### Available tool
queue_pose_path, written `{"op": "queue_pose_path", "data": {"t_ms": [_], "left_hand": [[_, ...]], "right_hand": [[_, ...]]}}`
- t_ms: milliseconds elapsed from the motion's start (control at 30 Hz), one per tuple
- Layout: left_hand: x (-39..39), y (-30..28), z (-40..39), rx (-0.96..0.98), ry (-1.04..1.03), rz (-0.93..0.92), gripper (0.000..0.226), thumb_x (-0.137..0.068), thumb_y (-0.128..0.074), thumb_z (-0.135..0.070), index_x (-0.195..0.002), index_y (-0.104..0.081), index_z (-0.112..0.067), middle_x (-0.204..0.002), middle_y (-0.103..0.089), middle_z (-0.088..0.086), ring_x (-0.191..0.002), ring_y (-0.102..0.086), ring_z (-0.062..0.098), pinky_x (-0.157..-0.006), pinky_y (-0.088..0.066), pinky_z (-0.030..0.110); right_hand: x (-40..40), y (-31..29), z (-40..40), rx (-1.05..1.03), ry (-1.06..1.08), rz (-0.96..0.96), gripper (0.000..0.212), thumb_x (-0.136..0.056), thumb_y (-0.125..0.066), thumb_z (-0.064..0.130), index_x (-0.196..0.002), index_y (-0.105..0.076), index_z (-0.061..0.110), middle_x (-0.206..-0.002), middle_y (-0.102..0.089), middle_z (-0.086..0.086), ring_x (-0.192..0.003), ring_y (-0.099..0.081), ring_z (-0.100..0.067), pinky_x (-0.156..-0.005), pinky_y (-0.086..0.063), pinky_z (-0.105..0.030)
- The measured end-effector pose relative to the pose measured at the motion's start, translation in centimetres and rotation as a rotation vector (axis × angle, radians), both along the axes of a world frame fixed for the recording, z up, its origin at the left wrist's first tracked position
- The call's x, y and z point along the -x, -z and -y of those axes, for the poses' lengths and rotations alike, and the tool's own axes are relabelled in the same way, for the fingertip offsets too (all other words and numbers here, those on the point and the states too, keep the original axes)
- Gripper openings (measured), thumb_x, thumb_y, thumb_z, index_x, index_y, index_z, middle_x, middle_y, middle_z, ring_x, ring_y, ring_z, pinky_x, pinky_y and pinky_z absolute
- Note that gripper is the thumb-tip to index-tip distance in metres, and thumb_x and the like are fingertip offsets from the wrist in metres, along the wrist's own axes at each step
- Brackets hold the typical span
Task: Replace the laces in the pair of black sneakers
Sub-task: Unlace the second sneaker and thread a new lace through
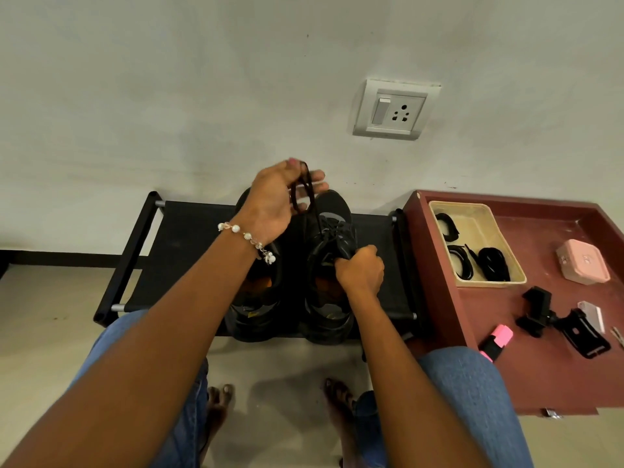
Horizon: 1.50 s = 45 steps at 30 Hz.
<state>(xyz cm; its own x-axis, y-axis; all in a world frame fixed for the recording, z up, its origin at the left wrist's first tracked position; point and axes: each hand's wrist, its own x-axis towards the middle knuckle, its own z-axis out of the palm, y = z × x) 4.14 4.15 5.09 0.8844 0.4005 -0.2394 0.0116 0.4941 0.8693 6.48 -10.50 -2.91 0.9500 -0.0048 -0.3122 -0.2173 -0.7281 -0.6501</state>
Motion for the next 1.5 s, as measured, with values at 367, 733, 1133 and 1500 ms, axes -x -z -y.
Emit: {"op": "queue_pose_path", "data": {"t_ms": [367,733,1133,1500], "left_hand": [[0.2,2.7,-0.5,-1.133,0.14,-0.273,0.02,-0.087,-0.069,-0.034,-0.102,-0.061,-0.024,-0.07,-0.062,-0.004,-0.065,-0.06,0.013,-0.062,-0.051,0.026],[-0.1,3.6,0.7,-1.048,0.32,-0.492,0.021,-0.092,-0.064,-0.023,-0.087,-0.075,-0.006,-0.093,-0.069,0.004,-0.088,-0.063,0.017,-0.081,-0.049,0.026],[0.2,2.2,0.3,-0.939,0.22,-0.544,0.031,-0.096,-0.057,-0.027,-0.08,-0.073,-0.006,-0.061,-0.056,0.001,-0.056,-0.047,0.009,-0.055,-0.037,0.021],[0.3,4.3,1.1,-1.771,0.223,-0.709,0.045,-0.097,-0.041,-0.053,-0.078,-0.059,-0.017,-0.068,-0.052,0.0,-0.083,-0.065,0.028,-0.114,0.007,0.059]], "right_hand": [[-0.1,-0.2,-0.3,0.067,-0.086,0.069,0.046,-0.086,-0.065,0.019,-0.127,-0.046,0.006,-0.129,-0.049,-0.018,-0.121,-0.047,-0.037,-0.098,-0.044,-0.054],[-0.4,0.0,-0.5,0.113,-0.198,0.124,0.045,-0.089,-0.061,0.012,-0.13,-0.046,0.003,-0.134,-0.041,-0.019,-0.124,-0.042,-0.039,-0.1,-0.042,-0.053],[-0.7,0.0,-0.4,0.111,-0.19,0.063,0.05,-0.087,-0.063,0.008,-0.133,-0.042,0.004,-0.138,-0.037,-0.02,-0.128,-0.039,-0.039,-0.101,-0.041,-0.052],[-0.7,-0.2,-0.3,0.052,-0.174,0.046,0.049,-0.085,-0.063,0.007,-0.131,-0.045,0.008,-0.135,-0.04,-0.018,-0.125,-0.041,-0.037,-0.102,-0.042,-0.051]]}}
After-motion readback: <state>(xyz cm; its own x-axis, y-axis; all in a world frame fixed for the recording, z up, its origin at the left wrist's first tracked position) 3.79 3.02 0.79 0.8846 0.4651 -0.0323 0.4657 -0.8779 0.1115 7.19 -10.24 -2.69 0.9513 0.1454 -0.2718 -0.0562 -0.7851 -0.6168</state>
